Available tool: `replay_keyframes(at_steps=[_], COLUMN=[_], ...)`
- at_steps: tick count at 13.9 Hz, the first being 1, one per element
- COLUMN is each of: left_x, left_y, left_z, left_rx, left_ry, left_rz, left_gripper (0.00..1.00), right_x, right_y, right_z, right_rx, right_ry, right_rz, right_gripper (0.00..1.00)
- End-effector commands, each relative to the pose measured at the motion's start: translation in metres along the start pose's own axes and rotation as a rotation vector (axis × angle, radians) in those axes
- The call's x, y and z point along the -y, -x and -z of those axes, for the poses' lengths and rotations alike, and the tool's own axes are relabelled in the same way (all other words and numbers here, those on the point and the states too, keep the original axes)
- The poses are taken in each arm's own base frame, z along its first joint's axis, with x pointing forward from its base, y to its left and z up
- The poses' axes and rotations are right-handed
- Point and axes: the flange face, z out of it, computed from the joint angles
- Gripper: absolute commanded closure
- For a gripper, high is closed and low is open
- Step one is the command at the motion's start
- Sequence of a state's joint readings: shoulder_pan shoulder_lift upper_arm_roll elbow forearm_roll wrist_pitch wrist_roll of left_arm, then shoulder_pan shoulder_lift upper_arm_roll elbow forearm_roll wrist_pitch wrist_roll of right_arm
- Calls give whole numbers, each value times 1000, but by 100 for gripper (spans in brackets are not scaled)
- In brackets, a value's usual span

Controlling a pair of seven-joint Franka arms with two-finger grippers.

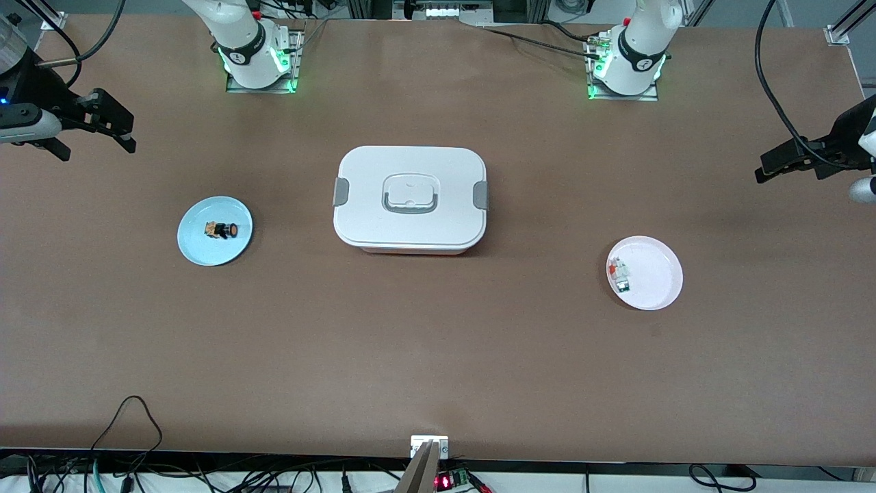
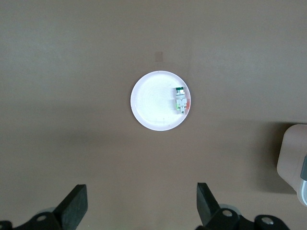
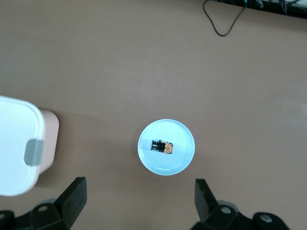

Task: Transfer orange switch to right arm and place

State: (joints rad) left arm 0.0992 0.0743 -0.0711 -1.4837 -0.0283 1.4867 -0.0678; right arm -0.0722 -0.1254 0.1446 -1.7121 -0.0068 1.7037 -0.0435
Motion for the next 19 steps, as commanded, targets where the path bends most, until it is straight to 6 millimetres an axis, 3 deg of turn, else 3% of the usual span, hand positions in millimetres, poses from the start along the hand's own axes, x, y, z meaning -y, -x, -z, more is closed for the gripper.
replay_keyframes(at_steps=[1,4,6,8,14,16,19], left_x=[0,0,0,0,0,-1,-1], left_y=[-3,-2,-3,-3,-3,-3,-3], left_z=[5,6,5,5,5,5,5], left_rx=[-2,-4,-2,-2,-1,-1,-1], left_ry=[1,2,1,1,0,-1,-1], left_rz=[-10,-10,-10,-10,-12,-13,-13], left_gripper=[0,0,0,0,0,0,0], right_x=[-2,-24,-41,-45,-42,-29,-32], right_y=[-16,-29,-29,-27,-26,-27,-25], right_z=[3,4,8,9,3,2,3], right_rx=[16,8,1,11,36,44,54], right_ry=[17,19,15,15,14,11,12], right_rz=[-89,-126,-171,-202,-207,-181,-176], right_gripper=[0,0,0,0,0,0,0])
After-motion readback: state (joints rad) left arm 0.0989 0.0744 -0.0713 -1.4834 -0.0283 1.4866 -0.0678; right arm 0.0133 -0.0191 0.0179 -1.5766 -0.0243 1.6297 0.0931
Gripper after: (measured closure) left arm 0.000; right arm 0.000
